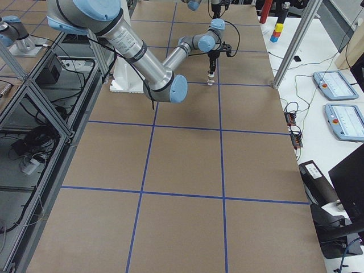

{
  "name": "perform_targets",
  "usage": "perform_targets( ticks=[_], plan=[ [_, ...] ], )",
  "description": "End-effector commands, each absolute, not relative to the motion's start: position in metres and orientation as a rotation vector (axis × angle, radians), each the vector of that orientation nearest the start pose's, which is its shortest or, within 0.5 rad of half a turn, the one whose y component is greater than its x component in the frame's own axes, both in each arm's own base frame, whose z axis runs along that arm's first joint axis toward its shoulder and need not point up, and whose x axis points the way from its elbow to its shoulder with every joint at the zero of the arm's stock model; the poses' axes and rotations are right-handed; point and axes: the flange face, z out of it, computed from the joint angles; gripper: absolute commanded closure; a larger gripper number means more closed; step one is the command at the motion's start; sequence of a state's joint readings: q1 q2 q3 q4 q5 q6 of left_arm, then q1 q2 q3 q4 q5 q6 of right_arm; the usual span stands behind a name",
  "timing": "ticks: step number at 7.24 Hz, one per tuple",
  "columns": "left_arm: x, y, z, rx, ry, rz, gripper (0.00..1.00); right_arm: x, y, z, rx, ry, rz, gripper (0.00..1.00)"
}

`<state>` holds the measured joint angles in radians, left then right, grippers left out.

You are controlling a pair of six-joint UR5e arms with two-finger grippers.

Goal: Assemble PPR valve and pipe with both arms
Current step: 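Open the right gripper and raise it away from the assembled valve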

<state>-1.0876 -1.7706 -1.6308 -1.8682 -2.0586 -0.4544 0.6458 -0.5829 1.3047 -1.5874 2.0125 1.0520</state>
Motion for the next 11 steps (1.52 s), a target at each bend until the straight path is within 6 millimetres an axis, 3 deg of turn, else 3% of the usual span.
perform_targets(
  ticks=[1, 3, 4, 5, 6, 7, 8, 9, 10, 11],
  plan=[
    [0.2, -0.567, 0.5, 0.273, 0.671, 0.163, 0.0, -0.571, -0.544, 0.141, 0.029, -0.813, -0.036, 0.01],
    [0.2, -0.567, 0.499, 0.274, 0.671, 0.164, 0.0, -0.565, -0.545, 0.135, 0.029, -0.823, -0.015, 0.01],
    [0.2, -0.567, 0.497, 0.276, 0.673, 0.167, 0.0, -0.535, -0.557, 0.116, 0.033, -0.858, 0.016, 0.01],
    [0.199, -0.566, 0.496, 0.278, 0.675, 0.17, 0.0, -0.484, -0.56, 0.102, -0.01, -0.879, 0.044, 0.0],
    [0.198, -0.565, 0.495, 0.279, 0.675, 0.17, 0.0, -0.431, -0.54, 0.112, -0.013, -0.872, 0.059, 0.0],
    [0.197, -0.563, 0.497, 0.277, 0.674, 0.173, 0.0, -0.382, -0.525, 0.15, 0.017, -0.868, 0.047, 0.0],
    [0.194, -0.561, 0.494, 0.283, 0.677, 0.173, 0.0, -0.341, -0.529, 0.192, 0.048, -0.838, 0.027, 0.0],
    [0.191, -0.556, 0.489, 0.277, 0.705, 0.18, 0.0, -0.304, -0.544, 0.238, 0.053, -0.803, -0.018, 0.0],
    [0.18, -0.536, 0.495, 0.244, 0.754, 0.186, 0.0, -0.253, -0.559, 0.292, 0.054, -0.777, -0.072, 0.0],
    [0.153, -0.524, 0.504, 0.241, 0.761, 0.175, 0.0, -0.2, -0.566, 0.346, 0.064, -0.75, -0.145, 0.0]
  ],
)
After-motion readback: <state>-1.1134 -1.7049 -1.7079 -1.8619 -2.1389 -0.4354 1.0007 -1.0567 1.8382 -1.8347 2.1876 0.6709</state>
